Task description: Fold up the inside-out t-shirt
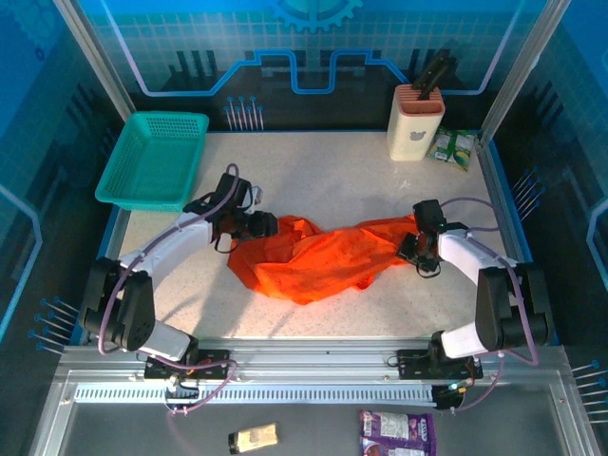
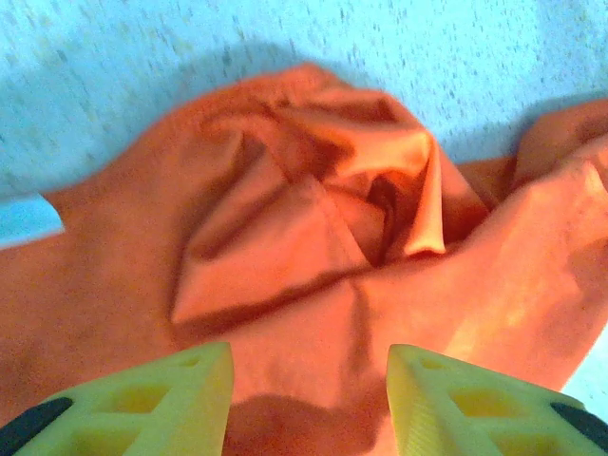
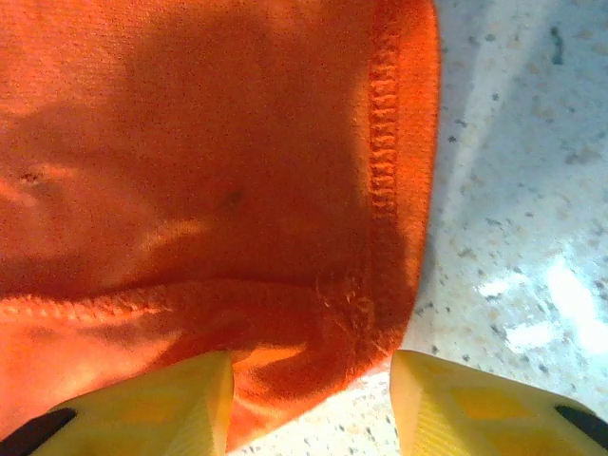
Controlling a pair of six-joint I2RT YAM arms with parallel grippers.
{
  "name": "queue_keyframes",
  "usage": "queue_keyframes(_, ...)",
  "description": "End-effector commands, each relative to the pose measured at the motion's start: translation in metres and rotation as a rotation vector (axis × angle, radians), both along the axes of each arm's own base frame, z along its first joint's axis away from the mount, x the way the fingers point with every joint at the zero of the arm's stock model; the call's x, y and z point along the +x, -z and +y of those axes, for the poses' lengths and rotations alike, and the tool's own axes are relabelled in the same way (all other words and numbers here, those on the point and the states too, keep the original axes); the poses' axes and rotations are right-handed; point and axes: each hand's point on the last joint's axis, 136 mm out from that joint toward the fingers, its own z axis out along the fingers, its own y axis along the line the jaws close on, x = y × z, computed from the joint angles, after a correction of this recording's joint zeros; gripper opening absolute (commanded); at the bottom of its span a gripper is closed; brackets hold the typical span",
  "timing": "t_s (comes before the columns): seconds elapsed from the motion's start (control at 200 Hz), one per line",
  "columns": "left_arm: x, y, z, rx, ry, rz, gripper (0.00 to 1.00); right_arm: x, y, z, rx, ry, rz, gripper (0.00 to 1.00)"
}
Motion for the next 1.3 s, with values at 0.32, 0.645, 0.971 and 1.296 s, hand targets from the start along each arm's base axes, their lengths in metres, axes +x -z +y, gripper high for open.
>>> queue_keyframes(0.32,0.032,0.041,-0.030,0.102,0.129,0.095,0.49,0.010,0.014,0.000,0.027,0.000,0.023,0.19)
queue_keyframes(0.645,0.054,0.062,-0.053,0.190,0.169,0.093,0.49,0.010,0.010,0.004,0.052,-0.029,0.016,0.00)
queue_keyframes(0.971,0.058,0.070,-0.079,0.115,0.181,0.086,0.35,0.008,0.002,0.003,0.044,-0.028,-0.004,0.00)
queue_keyframes(1.296,0.080,-0.029,-0.056,0.109,0.113,-0.180,0.00,0.026,-0.075,-0.006,-0.025,-0.072,-0.235,0.00)
